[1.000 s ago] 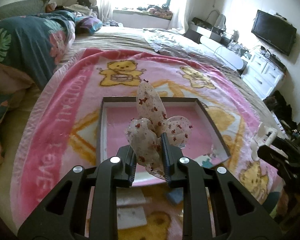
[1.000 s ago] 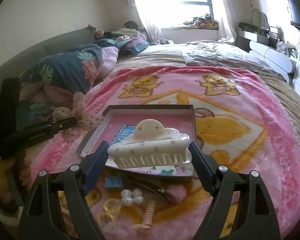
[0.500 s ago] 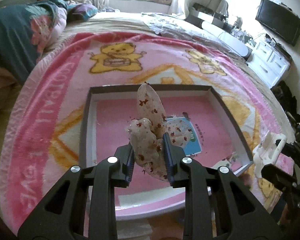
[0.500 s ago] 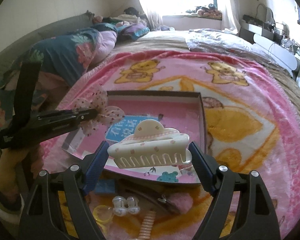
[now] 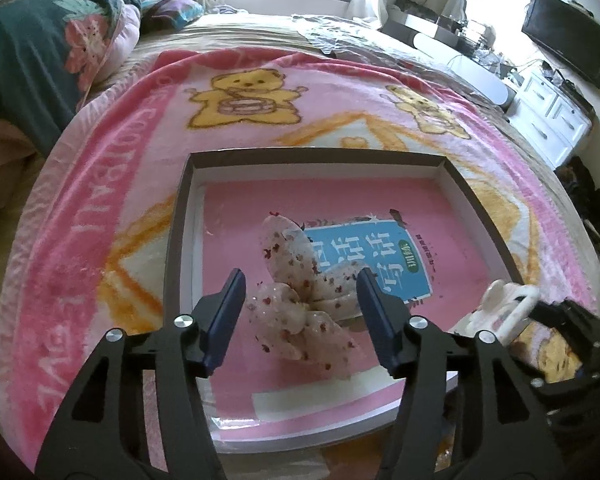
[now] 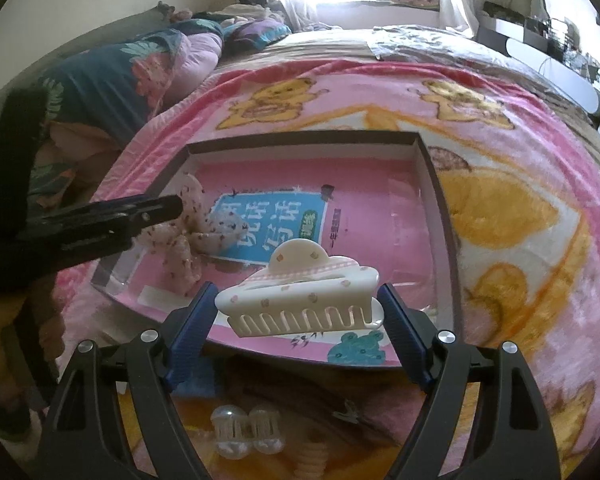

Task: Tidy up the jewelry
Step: 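Carry the bow and hair claw into the box and open both tools, then withdraw both tools from the box back toward the remaining jewelry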

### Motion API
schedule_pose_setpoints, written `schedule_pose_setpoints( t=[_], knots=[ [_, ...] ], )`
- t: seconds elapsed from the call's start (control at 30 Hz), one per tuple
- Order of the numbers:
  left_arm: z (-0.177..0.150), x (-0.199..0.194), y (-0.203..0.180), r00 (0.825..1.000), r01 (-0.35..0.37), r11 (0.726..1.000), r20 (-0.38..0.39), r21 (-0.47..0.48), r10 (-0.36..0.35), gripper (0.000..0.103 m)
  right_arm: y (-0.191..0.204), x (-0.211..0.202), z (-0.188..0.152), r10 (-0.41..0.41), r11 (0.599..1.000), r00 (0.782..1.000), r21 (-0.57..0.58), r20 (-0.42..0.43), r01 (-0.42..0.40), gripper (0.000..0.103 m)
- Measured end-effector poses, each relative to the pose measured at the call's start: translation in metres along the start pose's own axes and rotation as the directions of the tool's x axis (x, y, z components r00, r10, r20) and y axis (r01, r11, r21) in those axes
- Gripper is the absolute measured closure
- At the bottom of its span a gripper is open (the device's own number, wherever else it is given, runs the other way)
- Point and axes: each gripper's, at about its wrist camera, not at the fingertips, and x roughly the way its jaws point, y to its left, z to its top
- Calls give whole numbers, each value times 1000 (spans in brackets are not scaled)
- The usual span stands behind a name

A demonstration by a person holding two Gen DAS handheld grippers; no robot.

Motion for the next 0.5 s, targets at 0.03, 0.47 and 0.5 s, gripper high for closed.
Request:
schedule_pose_setpoints(
  t=[0.03,0.47,0.5],
  knots=[
    [0,-3,0,1000,-2,1000,4,-1,2,45,0,3,-1,-1,1000,1000,4,-6,1,23],
    [7,-40,1,999,-16,999,52,-29,17,13,-3,-30,-9,-39,999,996,6,78,39,9],
    [7,-44,1,998,-18,999,54,-33,19,12,-5,-36,-8,-45,999,995,9,92,45,8]
  ],
)
